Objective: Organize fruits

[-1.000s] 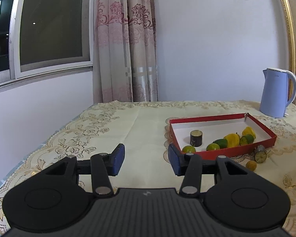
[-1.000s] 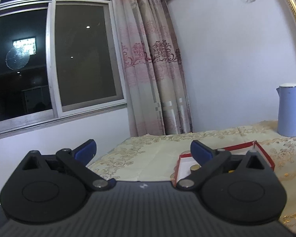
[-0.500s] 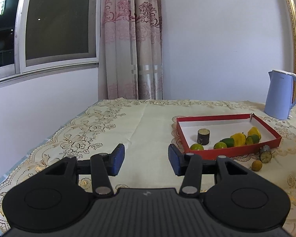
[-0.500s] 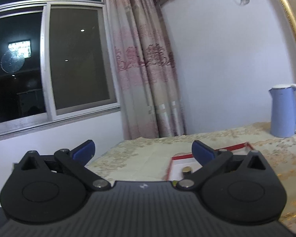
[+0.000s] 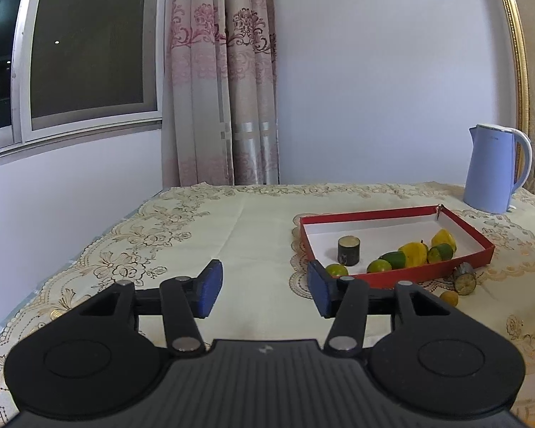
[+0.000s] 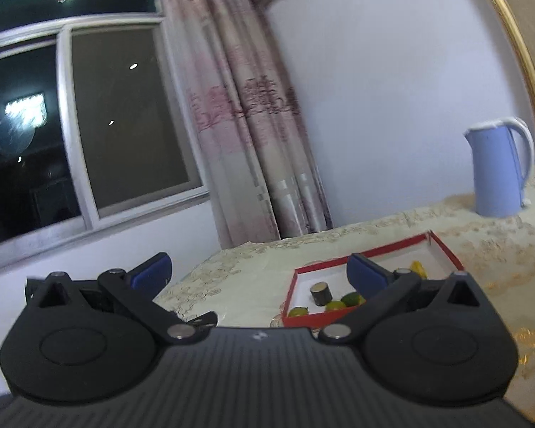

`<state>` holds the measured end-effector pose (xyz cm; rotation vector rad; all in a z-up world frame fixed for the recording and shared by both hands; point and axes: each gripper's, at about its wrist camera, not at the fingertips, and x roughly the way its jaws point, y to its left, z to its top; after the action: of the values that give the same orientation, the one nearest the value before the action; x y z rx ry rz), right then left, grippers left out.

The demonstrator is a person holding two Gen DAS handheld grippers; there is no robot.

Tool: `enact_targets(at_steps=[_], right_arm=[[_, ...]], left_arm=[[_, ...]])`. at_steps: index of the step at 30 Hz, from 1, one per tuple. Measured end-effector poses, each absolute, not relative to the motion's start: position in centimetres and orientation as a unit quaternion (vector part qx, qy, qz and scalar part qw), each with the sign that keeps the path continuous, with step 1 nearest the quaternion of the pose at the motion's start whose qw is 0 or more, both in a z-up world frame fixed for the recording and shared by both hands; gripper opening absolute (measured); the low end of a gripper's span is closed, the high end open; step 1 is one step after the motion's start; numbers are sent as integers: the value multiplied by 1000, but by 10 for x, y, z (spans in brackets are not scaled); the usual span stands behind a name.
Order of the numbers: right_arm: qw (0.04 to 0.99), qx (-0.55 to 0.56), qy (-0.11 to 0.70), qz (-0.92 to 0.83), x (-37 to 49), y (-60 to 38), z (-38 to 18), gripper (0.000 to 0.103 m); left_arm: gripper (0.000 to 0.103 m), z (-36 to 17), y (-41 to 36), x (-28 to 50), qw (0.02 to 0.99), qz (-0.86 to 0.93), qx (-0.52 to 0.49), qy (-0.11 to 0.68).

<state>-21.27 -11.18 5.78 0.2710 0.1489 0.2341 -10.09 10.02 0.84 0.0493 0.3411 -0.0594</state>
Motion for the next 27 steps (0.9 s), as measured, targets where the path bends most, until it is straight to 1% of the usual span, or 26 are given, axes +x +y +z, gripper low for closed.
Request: enact_targets(at_steps=[3, 6, 12, 14, 22, 25, 27], right_arm=[[983, 121, 83, 113, -206, -103, 54, 103], [980, 144, 86, 108, -205, -110, 52, 103], [985, 136, 65, 83, -210, -116, 53, 103], [987, 134, 61, 68, -212, -123, 55, 103], [981, 185, 45, 32, -228, -175, 50, 103], [984, 177, 7, 3, -234, -180, 55, 103], [988, 151, 14, -10, -227, -175, 55, 103]], left_arm=[[52, 8, 105, -98, 985, -26, 21, 171], [52, 6, 108, -95, 984, -24, 19, 175], [52, 3, 107, -93, 984, -26, 20, 177], [52, 2, 107, -93, 983, -28, 19, 179], [52, 5, 91, -91, 983, -42, 28, 177], [52, 9, 84, -91, 984, -49, 32, 170], [52, 12, 83, -90, 984, -51, 33, 166]])
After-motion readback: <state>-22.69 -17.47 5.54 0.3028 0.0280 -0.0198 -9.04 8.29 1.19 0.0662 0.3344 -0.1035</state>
